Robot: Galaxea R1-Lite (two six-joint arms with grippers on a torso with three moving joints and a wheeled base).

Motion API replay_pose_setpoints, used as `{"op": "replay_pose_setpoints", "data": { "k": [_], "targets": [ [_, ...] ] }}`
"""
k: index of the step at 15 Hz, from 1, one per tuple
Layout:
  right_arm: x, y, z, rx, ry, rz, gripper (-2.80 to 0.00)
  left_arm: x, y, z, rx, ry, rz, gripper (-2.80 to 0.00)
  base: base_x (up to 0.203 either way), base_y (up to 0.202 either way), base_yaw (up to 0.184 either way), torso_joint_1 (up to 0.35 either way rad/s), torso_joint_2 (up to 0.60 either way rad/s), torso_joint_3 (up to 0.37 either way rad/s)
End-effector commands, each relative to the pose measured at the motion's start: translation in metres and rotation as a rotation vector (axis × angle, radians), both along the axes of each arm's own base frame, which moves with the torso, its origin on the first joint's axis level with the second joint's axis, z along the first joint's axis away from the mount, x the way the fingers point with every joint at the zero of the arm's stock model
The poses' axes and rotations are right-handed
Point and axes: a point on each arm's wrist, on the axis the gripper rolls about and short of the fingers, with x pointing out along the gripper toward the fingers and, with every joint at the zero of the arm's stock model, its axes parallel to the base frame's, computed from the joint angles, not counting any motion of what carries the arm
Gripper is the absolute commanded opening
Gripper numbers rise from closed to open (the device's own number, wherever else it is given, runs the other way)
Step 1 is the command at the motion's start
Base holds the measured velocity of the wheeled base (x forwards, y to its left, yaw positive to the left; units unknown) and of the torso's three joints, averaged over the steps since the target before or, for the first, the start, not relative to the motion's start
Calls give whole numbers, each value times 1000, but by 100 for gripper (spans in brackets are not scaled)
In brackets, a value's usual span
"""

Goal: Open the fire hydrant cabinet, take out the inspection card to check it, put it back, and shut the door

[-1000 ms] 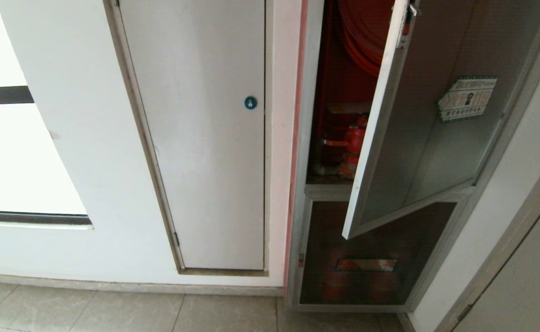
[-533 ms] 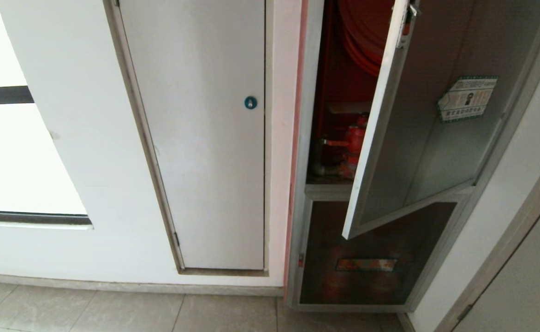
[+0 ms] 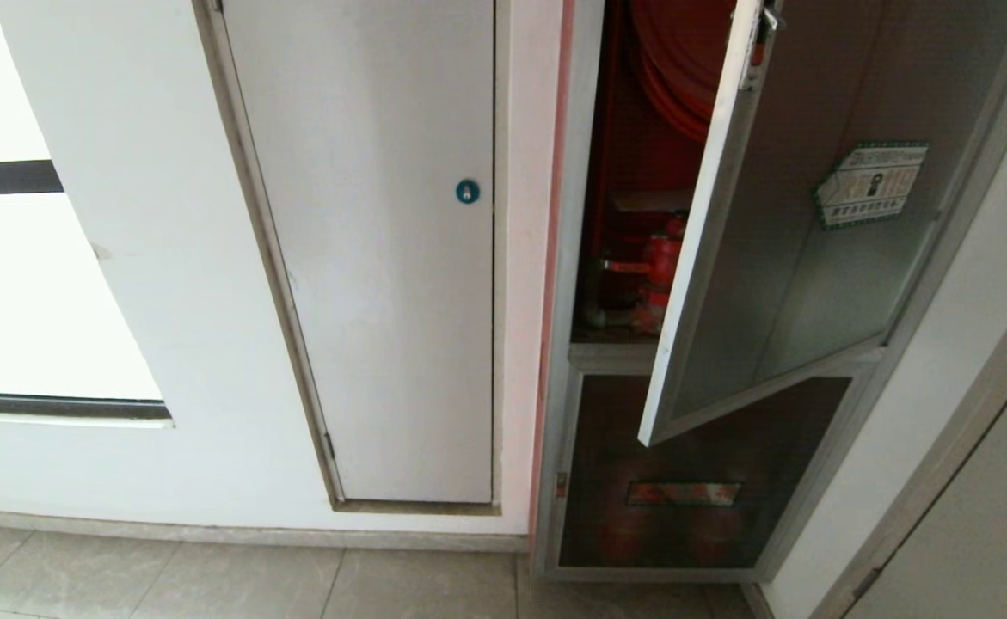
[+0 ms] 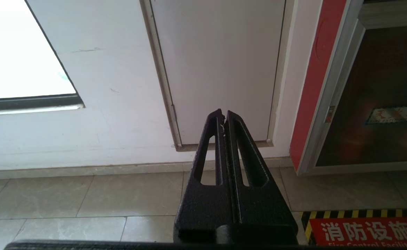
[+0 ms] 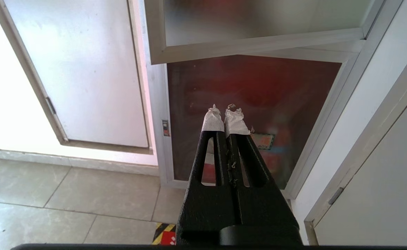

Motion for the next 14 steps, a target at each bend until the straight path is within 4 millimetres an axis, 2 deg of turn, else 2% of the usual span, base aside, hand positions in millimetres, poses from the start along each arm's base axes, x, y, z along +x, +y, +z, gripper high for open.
{"op": "replay_pose_setpoints", "data": {
  "k": [1, 12, 14],
  "targets": [
    [0, 0, -1, -1, 7, 1, -280, 0, 0, 0, 0, 0, -1, -280, 0, 0, 0, 0, 0, 0],
    [0, 0, 0, 4, 7, -2, -280, 0, 0, 0, 0, 0, 0, -280, 0, 0, 0, 0, 0, 0],
    [-3, 0, 18, 5, -19, 4, -280, 0, 0, 0, 0, 0, 0, -280, 0, 0, 0, 0, 0, 0]
  ]
}}
